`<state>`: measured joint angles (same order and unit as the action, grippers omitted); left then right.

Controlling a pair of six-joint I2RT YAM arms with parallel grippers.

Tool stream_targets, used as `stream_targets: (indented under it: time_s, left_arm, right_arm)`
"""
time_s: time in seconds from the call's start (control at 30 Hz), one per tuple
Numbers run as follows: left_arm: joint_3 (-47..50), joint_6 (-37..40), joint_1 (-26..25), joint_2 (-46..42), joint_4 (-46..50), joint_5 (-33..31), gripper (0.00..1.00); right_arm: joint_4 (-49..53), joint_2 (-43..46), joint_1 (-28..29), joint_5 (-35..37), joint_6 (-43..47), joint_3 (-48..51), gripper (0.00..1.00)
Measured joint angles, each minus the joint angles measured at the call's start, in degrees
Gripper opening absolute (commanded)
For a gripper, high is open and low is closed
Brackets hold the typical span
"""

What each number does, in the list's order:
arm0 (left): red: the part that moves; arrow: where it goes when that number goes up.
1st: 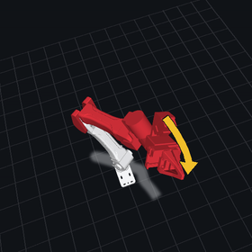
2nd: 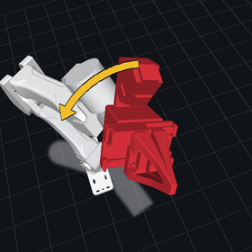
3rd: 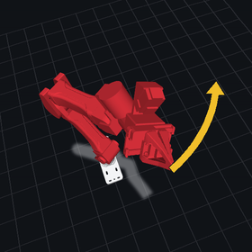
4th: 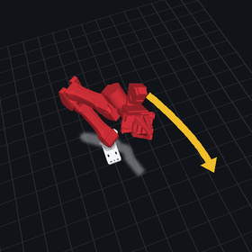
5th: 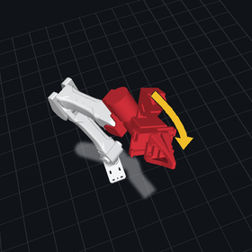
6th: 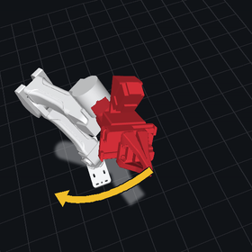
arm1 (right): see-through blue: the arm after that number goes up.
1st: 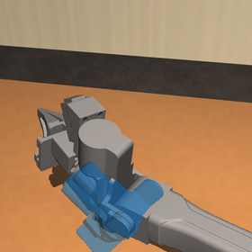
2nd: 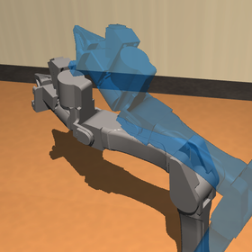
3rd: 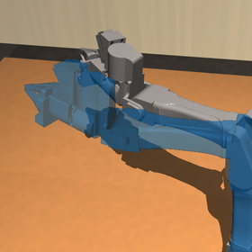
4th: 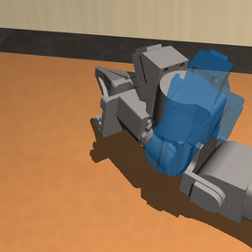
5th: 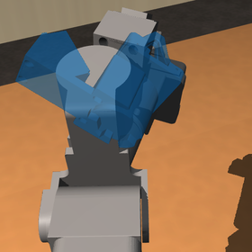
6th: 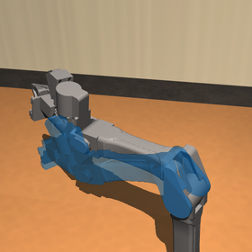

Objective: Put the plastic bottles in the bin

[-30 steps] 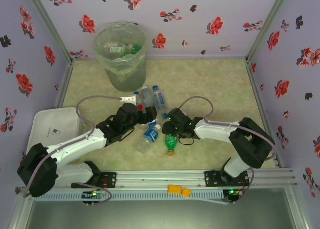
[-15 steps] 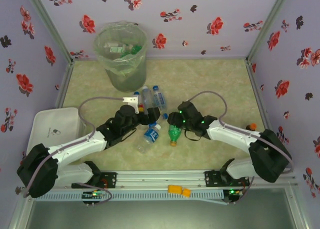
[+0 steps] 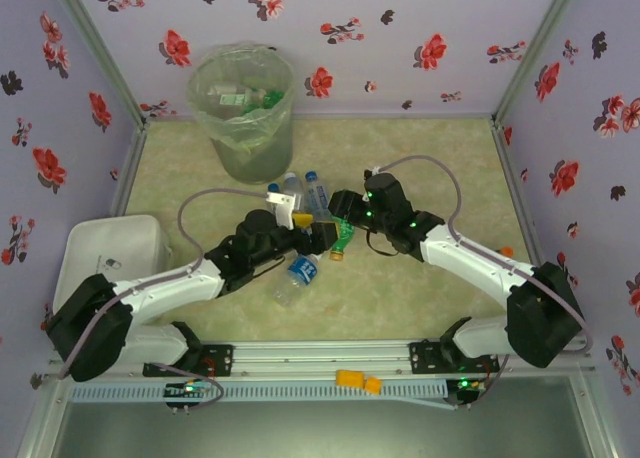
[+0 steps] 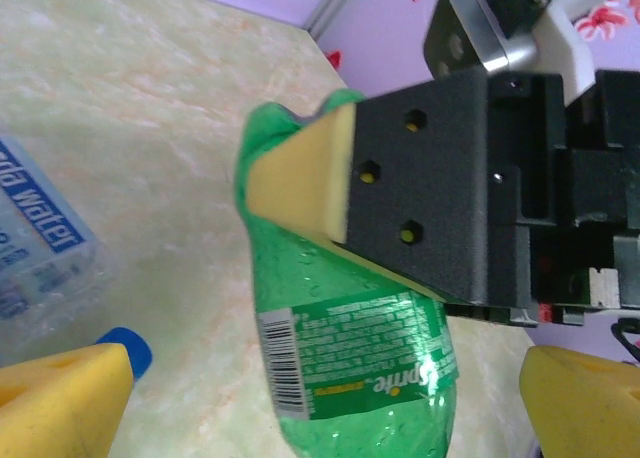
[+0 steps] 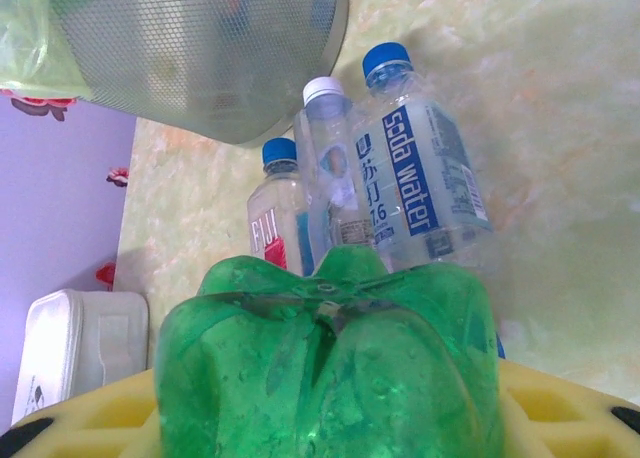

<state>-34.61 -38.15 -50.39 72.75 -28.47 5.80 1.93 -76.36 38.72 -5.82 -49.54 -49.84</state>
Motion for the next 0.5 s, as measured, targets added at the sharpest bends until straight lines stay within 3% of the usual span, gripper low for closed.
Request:
stream_targets:
  time_s: [0.27, 0.5]
  left_arm:
    - [-3.4, -0.5, -1.0, 6.8, -1.9, 2.9, 0.94]
    - [-5.1, -1.4, -1.1, 10.6, -3.6, 4.4, 0.79]
  right_arm:
    - [-1.8, 0.0, 0.0, -2.2, 0.0, 0.0, 0.54]
    - [-3.7, 0.1, -0.2, -2.4, -0.4, 1.0, 0.54]
